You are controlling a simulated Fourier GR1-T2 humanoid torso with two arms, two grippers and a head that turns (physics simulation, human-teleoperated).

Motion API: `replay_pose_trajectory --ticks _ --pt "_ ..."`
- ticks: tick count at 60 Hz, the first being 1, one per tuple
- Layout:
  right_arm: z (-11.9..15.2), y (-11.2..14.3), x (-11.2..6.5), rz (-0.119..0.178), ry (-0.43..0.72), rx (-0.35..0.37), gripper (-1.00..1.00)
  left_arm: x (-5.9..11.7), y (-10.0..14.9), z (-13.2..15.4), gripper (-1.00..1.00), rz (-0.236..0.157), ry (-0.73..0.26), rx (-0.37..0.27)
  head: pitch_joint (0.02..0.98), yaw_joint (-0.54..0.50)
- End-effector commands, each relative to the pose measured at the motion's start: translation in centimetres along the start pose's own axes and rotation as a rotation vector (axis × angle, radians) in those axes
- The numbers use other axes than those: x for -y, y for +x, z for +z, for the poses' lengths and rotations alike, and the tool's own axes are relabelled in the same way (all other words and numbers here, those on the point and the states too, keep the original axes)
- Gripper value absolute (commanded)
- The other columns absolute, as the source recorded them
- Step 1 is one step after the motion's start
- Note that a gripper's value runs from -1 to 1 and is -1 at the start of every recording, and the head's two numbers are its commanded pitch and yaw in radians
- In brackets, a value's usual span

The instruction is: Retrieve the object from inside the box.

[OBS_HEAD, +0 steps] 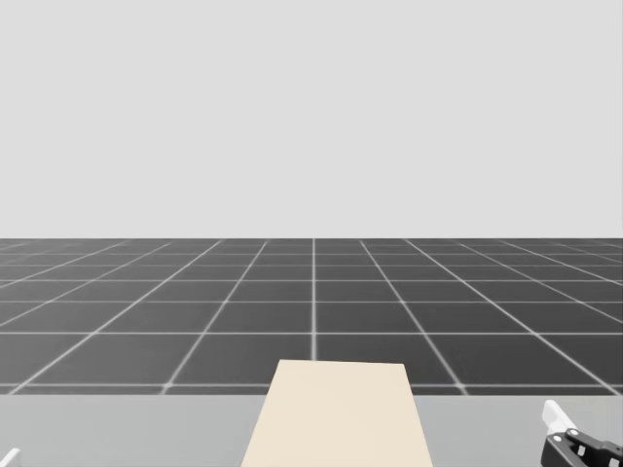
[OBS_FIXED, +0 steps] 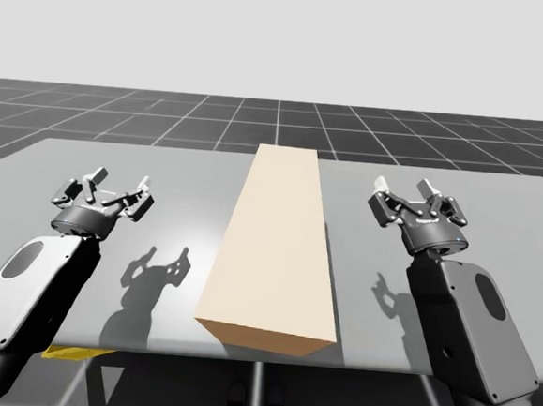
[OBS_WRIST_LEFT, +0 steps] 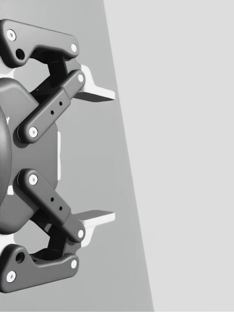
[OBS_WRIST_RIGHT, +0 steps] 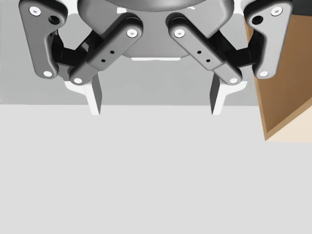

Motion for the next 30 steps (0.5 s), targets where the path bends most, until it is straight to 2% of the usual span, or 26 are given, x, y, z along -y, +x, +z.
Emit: replay_pose_trajectory --ticks 1,8,10,12,13,16,18,20,22,23,26,28,30 --pt "0.0 -0.1 -0.1 0.008 -0.024 -0.007 -1.0 -0.1 -0.1 -0.1 -1.0 0.005 0.002 -0.001 0.134 0.01" --pt "0.0 -0.2 -0.2 0.017 0.017 -0.025 -1.0 -0.4 0.0 -0.1 -1.0 0.015 0.004 -0.008 0.134 0.0" --pt "0.0 -0.2 -0.2 0.025 0.038 -0.042 -1.0 -0.6 -0.2 -0.2 -1.0 0.027 -0.007 -0.026 0.135 0.0" --pt "0.1 -0.4 -0.2 0.041 0.085 -0.08 -1.0 -0.7 -0.5 -0.4 -1.0 0.043 -0.052 -0.08 0.135 0.0" --pt "0.2 -0.7 -0.3 0.073 0.127 -0.121 -1.0 -0.6 -0.9 -0.4 -1.0 0.036 -0.096 -0.126 0.136 0.0" --pt "0.2 -1.2 -0.5 0.085 0.167 -0.156 -1.0 -0.3 -1.4 -0.4 -1.0 0.012 -0.124 -0.151 0.136 0.01" --pt "0.3 -1.7 -0.8 0.13 0.217 -0.187 -1.0 0.2 -1.7 -0.3 -1.0 0.002 -0.183 -0.18 0.136 0.01" --pt "0.4 -2.0 -1.2 0.132 0.241 -0.19 -1.0 0.9 -1.8 -0.1 -1.0 -0.03 -0.226 -0.181 0.135 0.0" --pt "0.6 -2.2 -1.4 0.132 0.273 -0.198 -1.0 1.3 -1.8 0.1 -1.0 -0.027 -0.277 -0.186 0.135 0.0" --pt "0.8 -2.3 -1.8 0.147 0.322 -0.204 -1.0 2.0 -1.8 0.5 -1.0 -0.036 -0.341 -0.181 0.136 0.0" --pt "1.2 -2.4 -2.4 0.129 0.391 -0.21 -1.0 2.9 -1.8 1.0 -1.0 -0.055 -0.41 -0.179 0.135 0.0" --pt "1.7 -2.6 -3.0 0.151 0.453 -0.198 -1.0 3.9 -1.8 1.5 -1.0 -0.08 -0.471 -0.17 0.135 0.0" --pt "2.1 -2.8 -3.6 0.153 0.502 -0.19 -1.0 4.9 -1.8 1.9 -1.0 -0.094 -0.516 -0.165 0.135 0.0"
